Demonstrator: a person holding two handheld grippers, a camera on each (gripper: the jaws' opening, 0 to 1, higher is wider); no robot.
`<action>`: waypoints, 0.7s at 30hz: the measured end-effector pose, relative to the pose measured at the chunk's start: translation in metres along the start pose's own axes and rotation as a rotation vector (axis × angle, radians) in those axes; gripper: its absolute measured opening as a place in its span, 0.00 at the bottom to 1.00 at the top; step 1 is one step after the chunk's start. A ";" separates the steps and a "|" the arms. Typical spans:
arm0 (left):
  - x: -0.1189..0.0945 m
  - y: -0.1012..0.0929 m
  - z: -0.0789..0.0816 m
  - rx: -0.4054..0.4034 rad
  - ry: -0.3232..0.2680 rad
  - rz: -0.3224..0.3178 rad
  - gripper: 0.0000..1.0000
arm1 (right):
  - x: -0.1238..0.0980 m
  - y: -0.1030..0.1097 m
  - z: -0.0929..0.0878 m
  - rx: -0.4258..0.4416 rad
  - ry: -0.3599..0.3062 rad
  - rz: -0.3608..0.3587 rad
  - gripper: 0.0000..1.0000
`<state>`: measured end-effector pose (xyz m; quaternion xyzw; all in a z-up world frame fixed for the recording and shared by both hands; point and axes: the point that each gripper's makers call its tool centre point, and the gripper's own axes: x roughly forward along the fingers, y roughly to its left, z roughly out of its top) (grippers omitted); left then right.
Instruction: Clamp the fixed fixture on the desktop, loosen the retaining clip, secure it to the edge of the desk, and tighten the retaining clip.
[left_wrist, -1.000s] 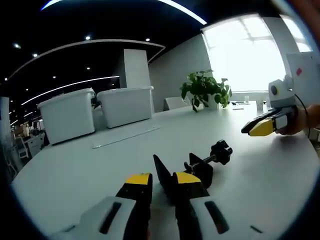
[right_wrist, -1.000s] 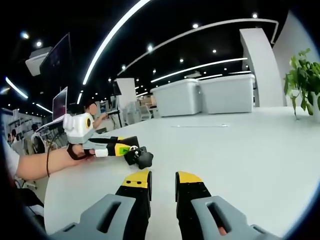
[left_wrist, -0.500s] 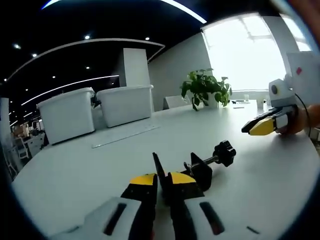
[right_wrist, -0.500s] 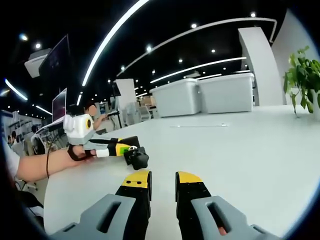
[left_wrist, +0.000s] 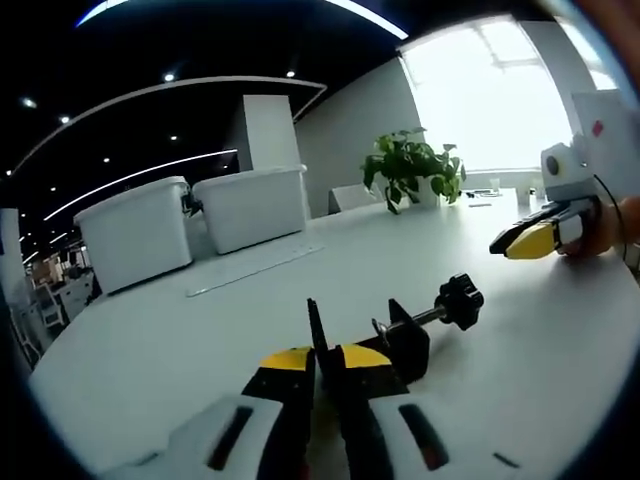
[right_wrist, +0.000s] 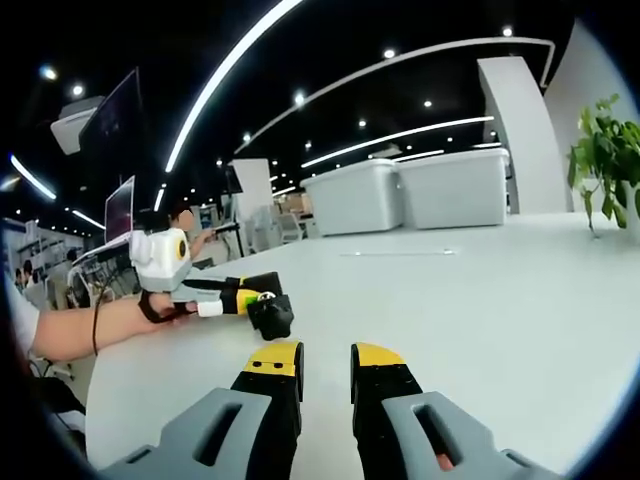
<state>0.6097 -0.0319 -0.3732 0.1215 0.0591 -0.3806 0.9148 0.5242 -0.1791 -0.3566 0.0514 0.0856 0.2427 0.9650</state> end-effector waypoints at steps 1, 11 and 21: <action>0.000 0.000 0.000 0.005 0.002 0.001 0.09 | 0.000 0.000 0.000 -0.001 0.000 0.001 0.17; 0.001 -0.001 -0.004 0.027 0.020 0.004 0.06 | 0.002 0.000 0.002 0.006 -0.008 0.007 0.17; 0.000 -0.001 -0.005 0.038 0.015 0.016 0.06 | 0.015 0.004 0.003 0.012 -0.015 0.022 0.18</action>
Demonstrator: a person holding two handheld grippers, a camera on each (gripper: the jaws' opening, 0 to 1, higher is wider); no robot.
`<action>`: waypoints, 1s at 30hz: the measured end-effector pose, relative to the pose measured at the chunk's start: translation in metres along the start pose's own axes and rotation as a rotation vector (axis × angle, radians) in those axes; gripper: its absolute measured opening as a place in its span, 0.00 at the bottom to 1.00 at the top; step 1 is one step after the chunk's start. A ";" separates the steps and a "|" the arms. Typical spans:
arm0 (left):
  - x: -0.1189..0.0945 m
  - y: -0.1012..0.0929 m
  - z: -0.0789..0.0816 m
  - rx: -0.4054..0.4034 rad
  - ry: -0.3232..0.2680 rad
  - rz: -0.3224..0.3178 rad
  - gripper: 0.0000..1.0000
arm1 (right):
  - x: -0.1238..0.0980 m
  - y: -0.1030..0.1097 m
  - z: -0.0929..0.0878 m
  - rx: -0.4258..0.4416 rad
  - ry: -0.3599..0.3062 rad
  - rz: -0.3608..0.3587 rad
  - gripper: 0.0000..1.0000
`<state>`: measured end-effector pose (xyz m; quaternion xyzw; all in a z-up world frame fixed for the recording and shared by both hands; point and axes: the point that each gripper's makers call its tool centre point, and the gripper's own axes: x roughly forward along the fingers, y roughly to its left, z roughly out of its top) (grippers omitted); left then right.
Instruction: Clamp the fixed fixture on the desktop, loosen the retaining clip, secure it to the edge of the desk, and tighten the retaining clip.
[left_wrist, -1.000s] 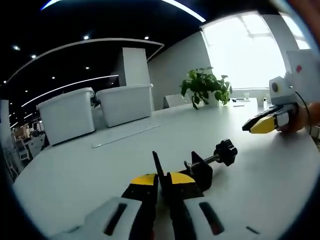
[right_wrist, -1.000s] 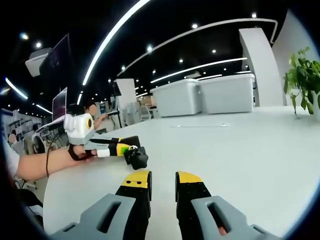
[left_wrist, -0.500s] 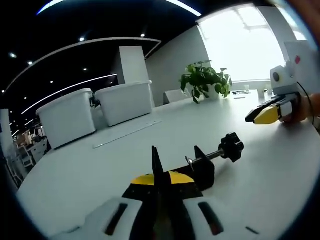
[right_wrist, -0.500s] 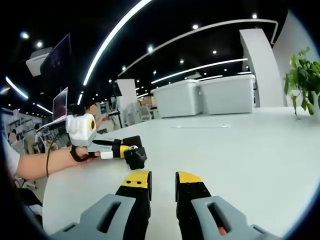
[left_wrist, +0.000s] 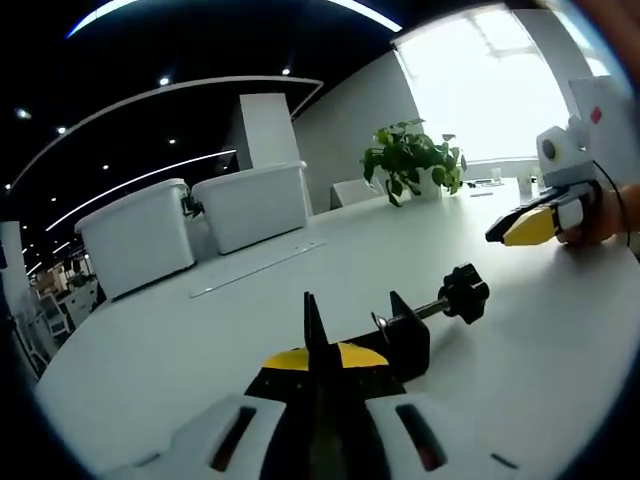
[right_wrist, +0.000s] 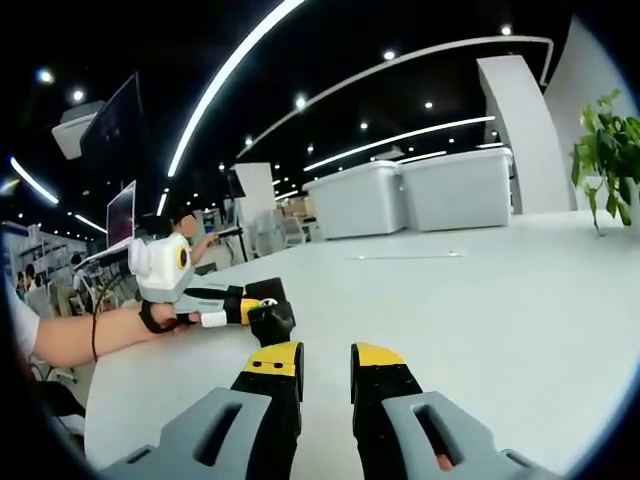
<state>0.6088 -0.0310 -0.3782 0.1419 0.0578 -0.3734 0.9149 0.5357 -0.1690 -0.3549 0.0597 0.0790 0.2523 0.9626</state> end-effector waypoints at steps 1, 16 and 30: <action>-0.001 0.000 0.000 0.003 -0.001 0.000 0.06 | 0.002 0.001 0.000 -0.001 0.001 0.004 0.18; 0.000 0.001 0.002 0.009 -0.007 -0.004 0.06 | 0.018 0.018 -0.003 -0.023 0.015 0.035 0.18; -0.006 -0.004 0.003 0.010 -0.010 -0.011 0.06 | 0.029 0.031 -0.003 -0.020 0.016 0.076 0.18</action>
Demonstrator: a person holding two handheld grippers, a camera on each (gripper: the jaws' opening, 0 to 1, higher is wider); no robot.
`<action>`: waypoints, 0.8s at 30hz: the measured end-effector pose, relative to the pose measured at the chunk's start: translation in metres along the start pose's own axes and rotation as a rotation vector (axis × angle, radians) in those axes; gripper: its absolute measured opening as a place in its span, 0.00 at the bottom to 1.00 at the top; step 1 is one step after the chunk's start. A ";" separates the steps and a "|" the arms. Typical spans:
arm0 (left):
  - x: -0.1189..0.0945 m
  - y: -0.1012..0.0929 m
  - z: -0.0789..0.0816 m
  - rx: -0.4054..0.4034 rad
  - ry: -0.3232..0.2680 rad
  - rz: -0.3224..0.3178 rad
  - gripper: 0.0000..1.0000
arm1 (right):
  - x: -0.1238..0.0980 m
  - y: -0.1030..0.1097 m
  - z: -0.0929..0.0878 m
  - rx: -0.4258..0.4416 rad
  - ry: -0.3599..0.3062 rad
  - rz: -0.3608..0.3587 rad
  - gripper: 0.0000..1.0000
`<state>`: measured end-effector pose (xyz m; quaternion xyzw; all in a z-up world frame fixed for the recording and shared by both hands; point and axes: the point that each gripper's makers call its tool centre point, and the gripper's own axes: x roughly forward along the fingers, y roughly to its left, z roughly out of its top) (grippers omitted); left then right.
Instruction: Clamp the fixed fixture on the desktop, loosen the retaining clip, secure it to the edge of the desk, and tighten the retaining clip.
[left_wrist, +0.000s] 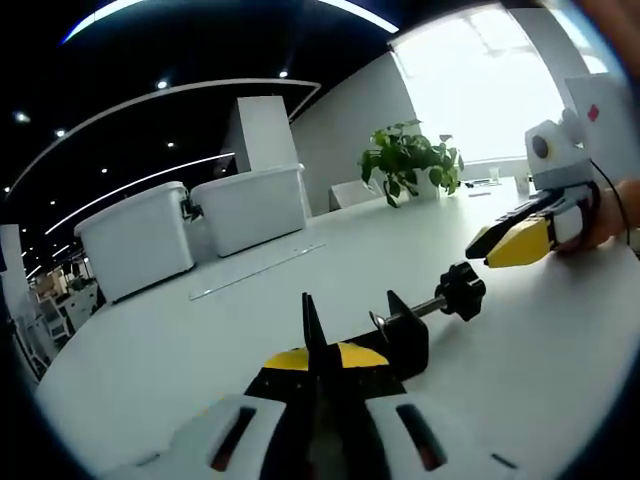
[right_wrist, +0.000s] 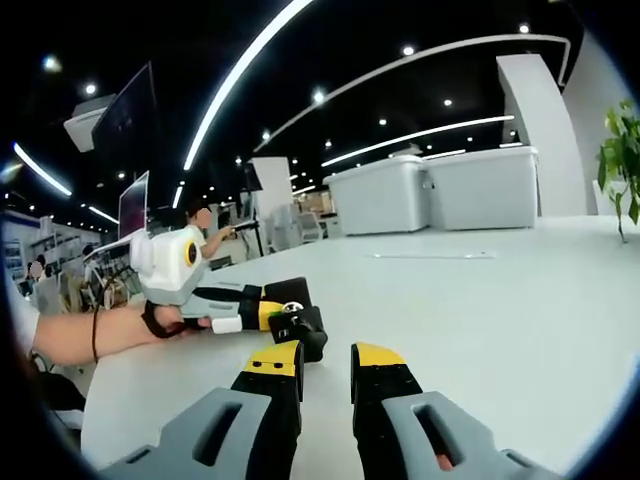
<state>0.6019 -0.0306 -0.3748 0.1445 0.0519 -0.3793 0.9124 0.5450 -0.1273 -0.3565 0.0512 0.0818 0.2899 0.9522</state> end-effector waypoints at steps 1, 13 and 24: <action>0.001 0.001 0.000 -0.001 0.000 -0.001 0.06 | 0.001 0.001 0.000 0.003 0.000 0.003 0.18; -0.001 -0.004 0.000 -0.001 0.000 -0.001 0.06 | 0.003 0.005 0.000 0.007 -0.004 0.019 0.18; -0.001 -0.003 0.001 -0.002 0.000 -0.002 0.06 | 0.010 0.009 0.000 -0.004 0.000 0.036 0.18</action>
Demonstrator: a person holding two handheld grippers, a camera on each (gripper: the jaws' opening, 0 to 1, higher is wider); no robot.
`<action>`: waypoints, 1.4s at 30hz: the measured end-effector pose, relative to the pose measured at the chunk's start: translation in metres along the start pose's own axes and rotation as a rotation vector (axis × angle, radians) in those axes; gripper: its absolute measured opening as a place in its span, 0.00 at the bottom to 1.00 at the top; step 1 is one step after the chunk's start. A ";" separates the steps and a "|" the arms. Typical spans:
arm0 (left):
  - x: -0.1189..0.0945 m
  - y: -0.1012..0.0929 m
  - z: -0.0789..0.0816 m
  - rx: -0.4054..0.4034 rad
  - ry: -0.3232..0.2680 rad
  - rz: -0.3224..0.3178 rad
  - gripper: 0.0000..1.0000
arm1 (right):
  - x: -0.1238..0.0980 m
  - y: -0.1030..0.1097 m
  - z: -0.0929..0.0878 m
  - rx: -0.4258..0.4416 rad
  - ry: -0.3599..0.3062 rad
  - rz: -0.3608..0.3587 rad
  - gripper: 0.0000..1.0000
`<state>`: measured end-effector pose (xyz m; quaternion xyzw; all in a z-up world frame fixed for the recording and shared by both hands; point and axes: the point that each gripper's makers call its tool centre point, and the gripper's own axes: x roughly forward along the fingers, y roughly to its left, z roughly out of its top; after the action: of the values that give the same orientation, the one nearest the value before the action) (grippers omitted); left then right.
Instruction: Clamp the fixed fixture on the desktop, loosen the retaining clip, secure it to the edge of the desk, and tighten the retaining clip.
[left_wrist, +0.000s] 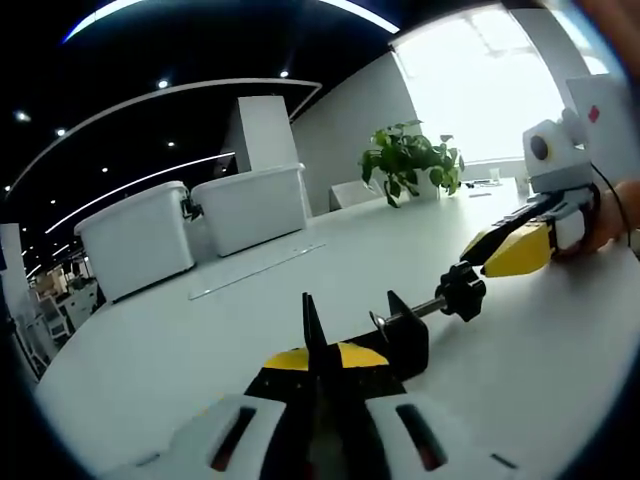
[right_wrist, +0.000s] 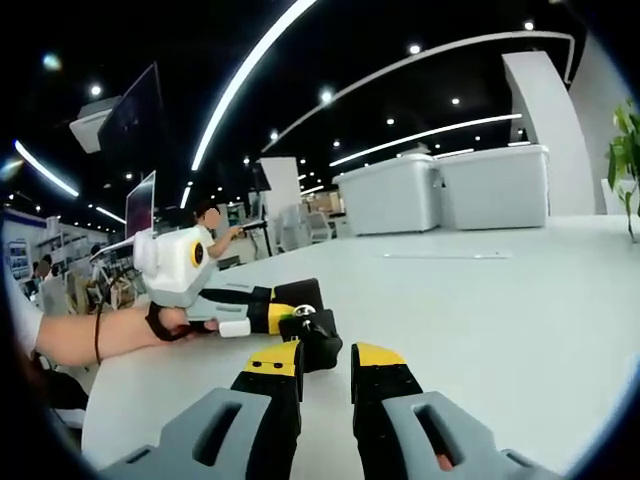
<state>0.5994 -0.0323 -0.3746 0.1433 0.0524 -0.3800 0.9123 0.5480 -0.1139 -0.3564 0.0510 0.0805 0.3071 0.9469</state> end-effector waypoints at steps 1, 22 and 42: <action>0.000 0.000 0.000 -0.001 0.000 0.000 0.06 | 0.001 0.001 0.000 0.001 0.001 0.003 0.18; 0.001 0.001 -0.002 0.001 0.000 -0.002 0.06 | 0.010 0.010 0.001 0.025 -0.012 0.038 0.19; 0.009 0.007 -0.003 -0.001 0.001 0.000 0.06 | 0.023 0.010 0.000 0.021 -0.003 0.053 0.24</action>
<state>0.6111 -0.0327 -0.3780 0.1431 0.0533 -0.3800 0.9123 0.5607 -0.0916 -0.3581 0.0637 0.0809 0.3310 0.9380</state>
